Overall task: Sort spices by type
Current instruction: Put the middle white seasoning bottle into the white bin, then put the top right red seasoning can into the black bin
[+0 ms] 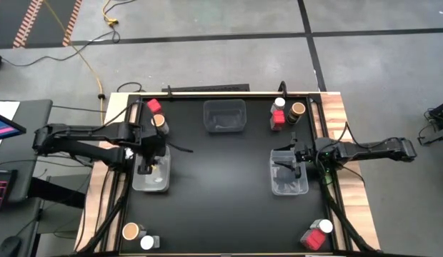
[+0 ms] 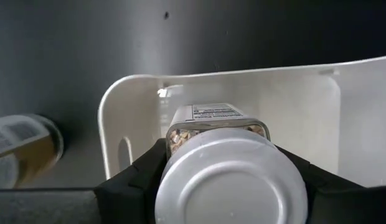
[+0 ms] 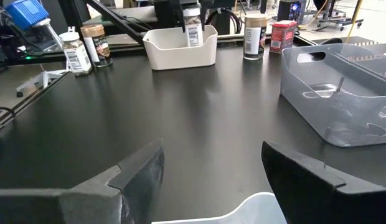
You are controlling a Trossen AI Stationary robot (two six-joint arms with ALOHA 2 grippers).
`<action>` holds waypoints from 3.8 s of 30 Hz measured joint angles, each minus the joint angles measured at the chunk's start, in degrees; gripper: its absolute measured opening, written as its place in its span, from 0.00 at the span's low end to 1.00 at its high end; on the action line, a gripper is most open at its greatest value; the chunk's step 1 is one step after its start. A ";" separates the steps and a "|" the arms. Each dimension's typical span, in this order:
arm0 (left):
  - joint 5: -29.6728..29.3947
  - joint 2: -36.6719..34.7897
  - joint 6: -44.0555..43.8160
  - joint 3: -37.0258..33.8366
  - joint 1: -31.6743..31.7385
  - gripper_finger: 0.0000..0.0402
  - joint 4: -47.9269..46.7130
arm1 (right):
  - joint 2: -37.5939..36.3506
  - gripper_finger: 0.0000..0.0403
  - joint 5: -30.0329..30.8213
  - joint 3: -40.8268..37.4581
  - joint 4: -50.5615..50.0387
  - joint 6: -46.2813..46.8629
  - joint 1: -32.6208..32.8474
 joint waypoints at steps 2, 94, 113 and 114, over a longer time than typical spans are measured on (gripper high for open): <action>-0.02 1.02 0.15 -0.84 0.28 0.49 1.33 | 0.00 0.73 -0.02 -0.01 0.00 0.02 -0.01; 1.51 2.44 2.56 6.69 8.02 0.69 -5.56 | 0.01 0.73 0.00 -0.01 0.00 0.00 -0.01; 1.49 -7.05 -5.46 8.52 8.04 0.68 5.78 | 0.02 0.73 -0.02 -0.01 0.00 0.00 0.01; 1.49 -6.75 -6.13 8.52 8.04 0.68 8.18 | 0.02 0.73 0.00 0.01 0.00 0.00 0.01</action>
